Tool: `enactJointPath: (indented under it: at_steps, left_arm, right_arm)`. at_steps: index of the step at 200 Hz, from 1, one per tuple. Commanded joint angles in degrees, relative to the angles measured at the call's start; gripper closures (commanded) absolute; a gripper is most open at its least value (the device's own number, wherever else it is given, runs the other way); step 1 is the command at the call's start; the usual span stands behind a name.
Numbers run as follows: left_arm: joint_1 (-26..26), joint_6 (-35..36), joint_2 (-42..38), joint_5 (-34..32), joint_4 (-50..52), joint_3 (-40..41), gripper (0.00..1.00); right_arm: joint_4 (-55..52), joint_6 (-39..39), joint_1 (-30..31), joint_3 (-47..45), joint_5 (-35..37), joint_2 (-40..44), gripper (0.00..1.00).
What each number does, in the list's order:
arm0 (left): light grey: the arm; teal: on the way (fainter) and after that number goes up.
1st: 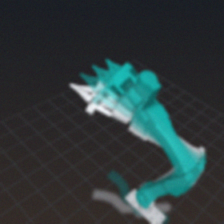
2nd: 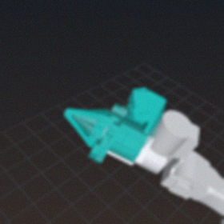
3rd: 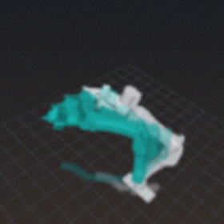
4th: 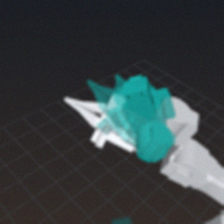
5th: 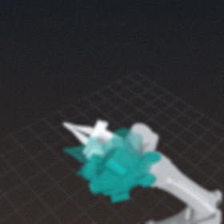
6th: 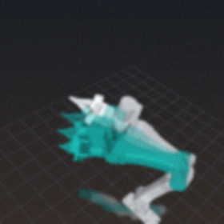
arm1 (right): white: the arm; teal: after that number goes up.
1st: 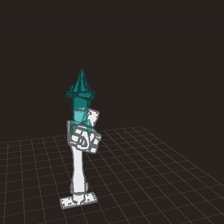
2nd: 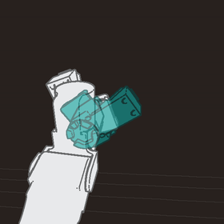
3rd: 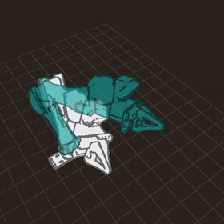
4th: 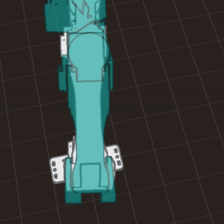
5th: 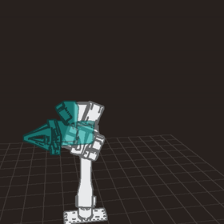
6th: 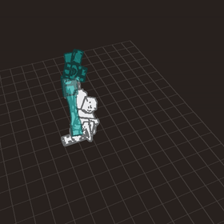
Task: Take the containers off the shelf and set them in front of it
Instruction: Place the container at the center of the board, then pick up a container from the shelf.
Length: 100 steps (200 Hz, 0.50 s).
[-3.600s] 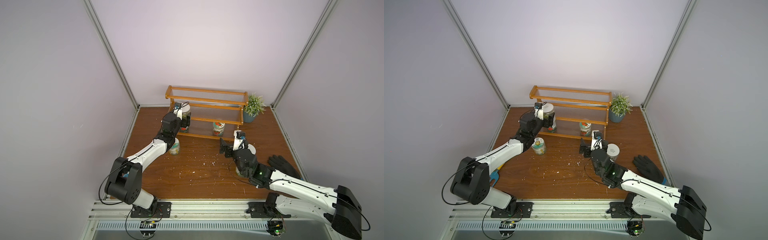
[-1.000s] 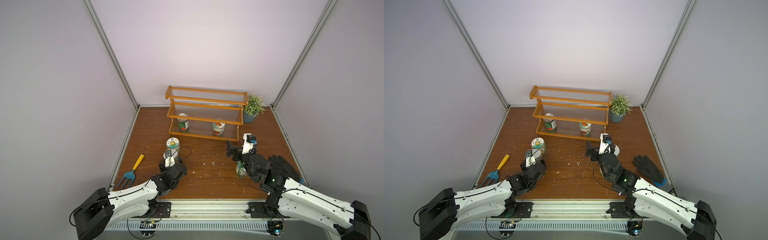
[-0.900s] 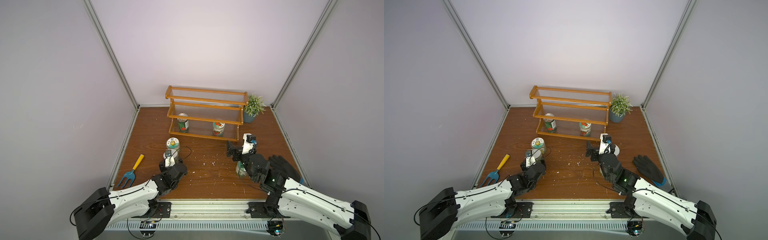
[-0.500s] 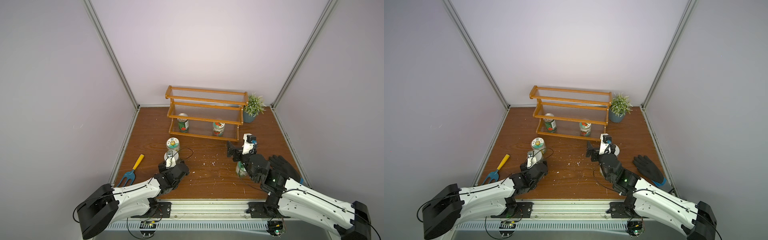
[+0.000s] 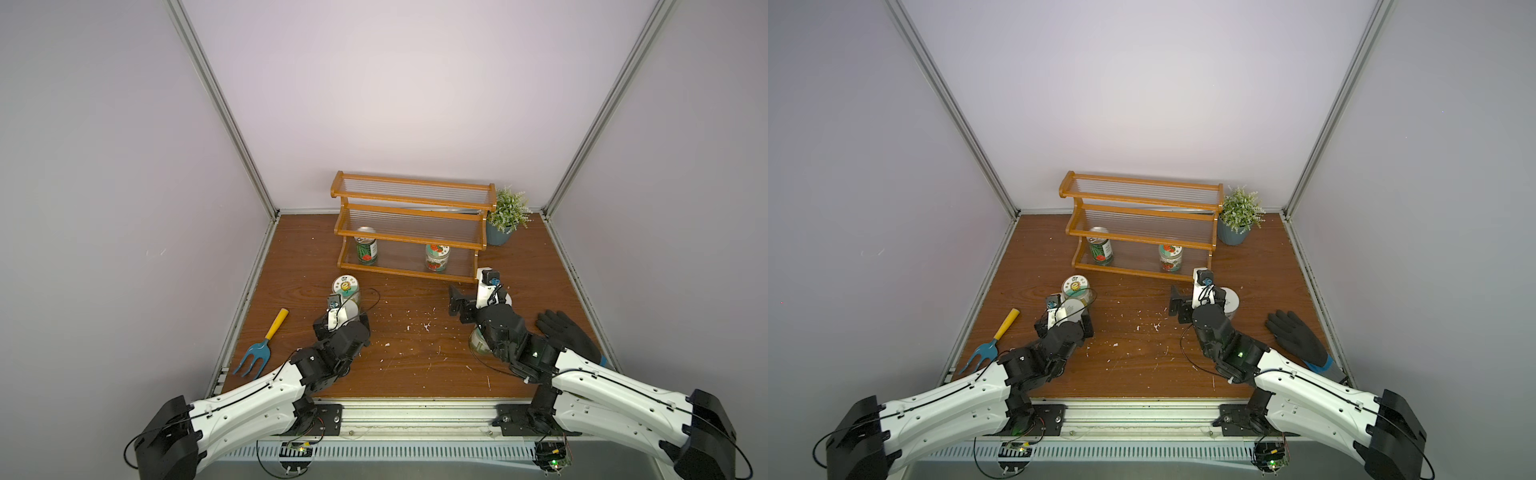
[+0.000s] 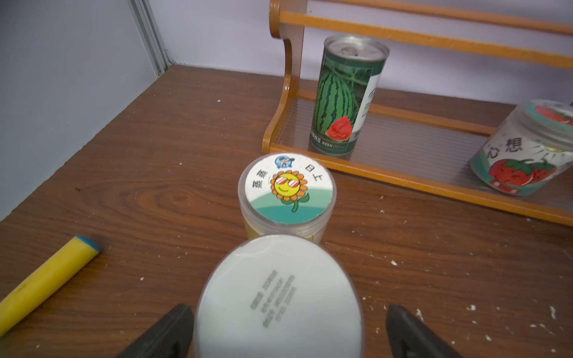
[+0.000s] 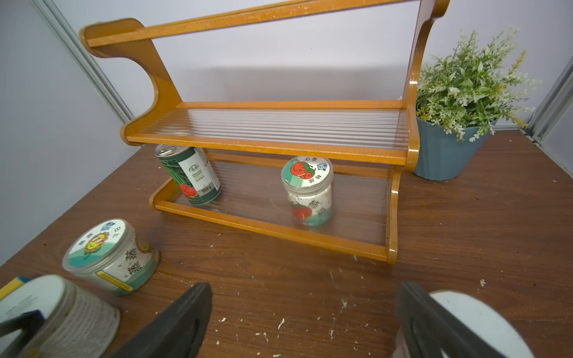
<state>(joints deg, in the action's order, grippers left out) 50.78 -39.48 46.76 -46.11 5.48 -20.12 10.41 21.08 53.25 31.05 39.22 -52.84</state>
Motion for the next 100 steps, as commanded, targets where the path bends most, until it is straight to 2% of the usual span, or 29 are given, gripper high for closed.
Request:
enactJointPath:
  at_steps: [1, 32, 59, 73, 100]
  left_arm:
    - [0.6, 4.2, -1.7, -0.1, 2.5, -2.9, 0.00]
    - [0.5, 10.5, -1.8, -1.3, 0.6, -6.5, 0.00]
    - [0.5, 18.0, -1.5, -0.5, -6.7, -8.5, 0.00]
    - [-0.3, 20.3, -0.7, 2.1, -8.8, -9.5, 0.00]
    - [-5.7, 21.3, 0.9, 10.9, -11.4, -10.7, 0.00]
  right_arm:
    - [2.5, 1.3, -1.3, 2.2, -2.2, -2.4, 0.01]
    - [5.6, 1.2, -2.9, 2.1, -4.0, -7.2, 0.01]
    - [9.5, 1.3, -5.0, 2.0, -5.9, -11.1, 0.01]
    - [11.1, 0.9, -6.0, 2.5, -6.8, -13.3, 0.01]
    - [14.5, 0.1, -8.3, 3.4, -9.0, -18.0, 0.01]
